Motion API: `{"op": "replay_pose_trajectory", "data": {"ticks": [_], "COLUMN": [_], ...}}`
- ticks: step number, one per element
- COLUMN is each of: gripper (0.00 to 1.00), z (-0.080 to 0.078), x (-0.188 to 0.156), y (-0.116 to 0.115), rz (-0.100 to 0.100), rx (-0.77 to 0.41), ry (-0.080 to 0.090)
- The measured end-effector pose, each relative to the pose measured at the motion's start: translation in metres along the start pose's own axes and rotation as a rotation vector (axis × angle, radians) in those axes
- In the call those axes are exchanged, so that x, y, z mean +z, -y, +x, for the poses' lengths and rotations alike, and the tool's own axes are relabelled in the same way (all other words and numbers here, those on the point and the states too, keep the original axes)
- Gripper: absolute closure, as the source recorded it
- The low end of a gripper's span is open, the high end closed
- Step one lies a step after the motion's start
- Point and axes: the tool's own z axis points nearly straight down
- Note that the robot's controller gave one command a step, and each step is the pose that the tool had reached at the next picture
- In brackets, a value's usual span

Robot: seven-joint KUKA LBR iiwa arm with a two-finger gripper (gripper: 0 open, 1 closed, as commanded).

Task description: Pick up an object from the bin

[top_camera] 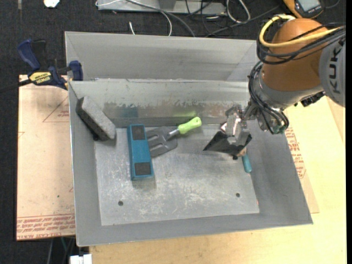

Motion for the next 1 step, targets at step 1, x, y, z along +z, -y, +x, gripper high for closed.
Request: {"op": "replay_pose_trajectory", "data": {"ticks": [1], "gripper": [1.00], "z": [-0.0049], "x": [-0.1715], "y": [-0.0422], "rz": [-0.006], "rx": [-0.089], "ry": [-0.001]}}
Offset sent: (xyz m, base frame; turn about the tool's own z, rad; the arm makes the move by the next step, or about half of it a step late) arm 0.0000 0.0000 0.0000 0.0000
